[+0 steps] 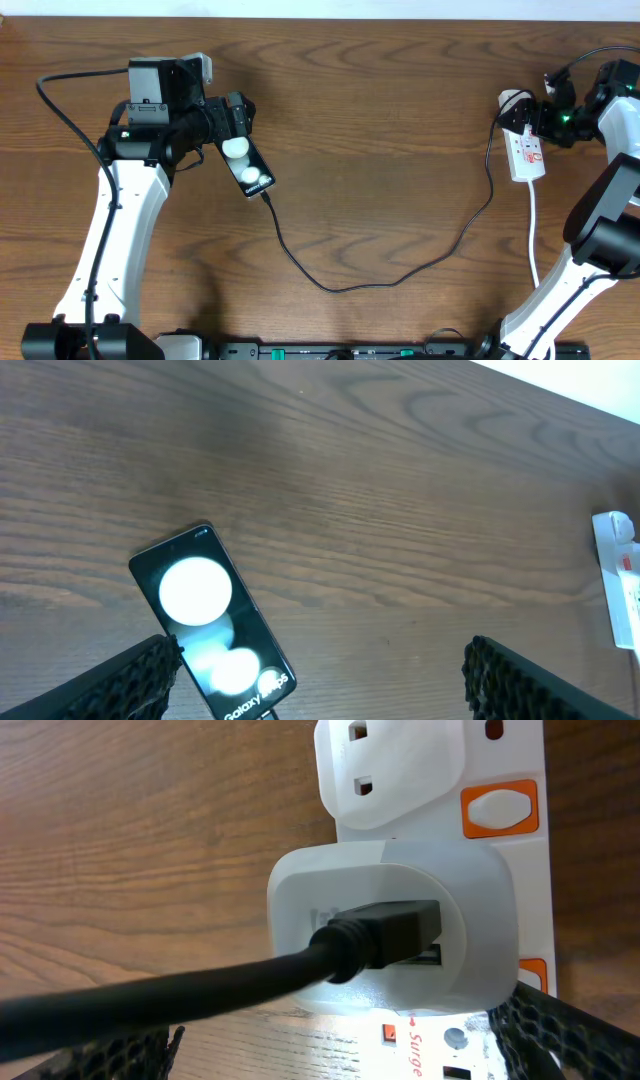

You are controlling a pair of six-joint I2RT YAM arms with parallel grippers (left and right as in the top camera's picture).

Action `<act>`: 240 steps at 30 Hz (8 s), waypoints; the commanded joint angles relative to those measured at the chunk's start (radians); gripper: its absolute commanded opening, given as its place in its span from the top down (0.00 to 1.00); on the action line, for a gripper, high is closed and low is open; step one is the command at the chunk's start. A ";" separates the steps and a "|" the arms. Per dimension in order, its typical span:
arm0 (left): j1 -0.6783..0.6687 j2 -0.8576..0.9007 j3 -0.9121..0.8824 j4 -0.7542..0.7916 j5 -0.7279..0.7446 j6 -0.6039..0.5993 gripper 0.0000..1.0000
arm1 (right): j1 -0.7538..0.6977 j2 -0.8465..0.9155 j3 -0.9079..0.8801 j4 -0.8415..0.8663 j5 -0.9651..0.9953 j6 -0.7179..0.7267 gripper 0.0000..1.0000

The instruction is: Plug charger to phone and switch on socket

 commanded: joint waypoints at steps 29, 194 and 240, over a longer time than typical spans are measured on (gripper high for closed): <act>0.000 -0.015 0.011 0.000 0.013 0.013 0.08 | -0.002 0.018 0.023 -0.005 -0.010 -0.071 0.01; 0.000 -0.014 0.010 -0.003 0.013 0.013 0.08 | -0.095 -0.653 -0.088 -0.204 0.216 0.236 0.01; 0.004 -1.280 -1.101 0.679 -0.329 0.040 0.08 | -0.095 -0.653 -0.089 -0.204 0.216 0.236 0.01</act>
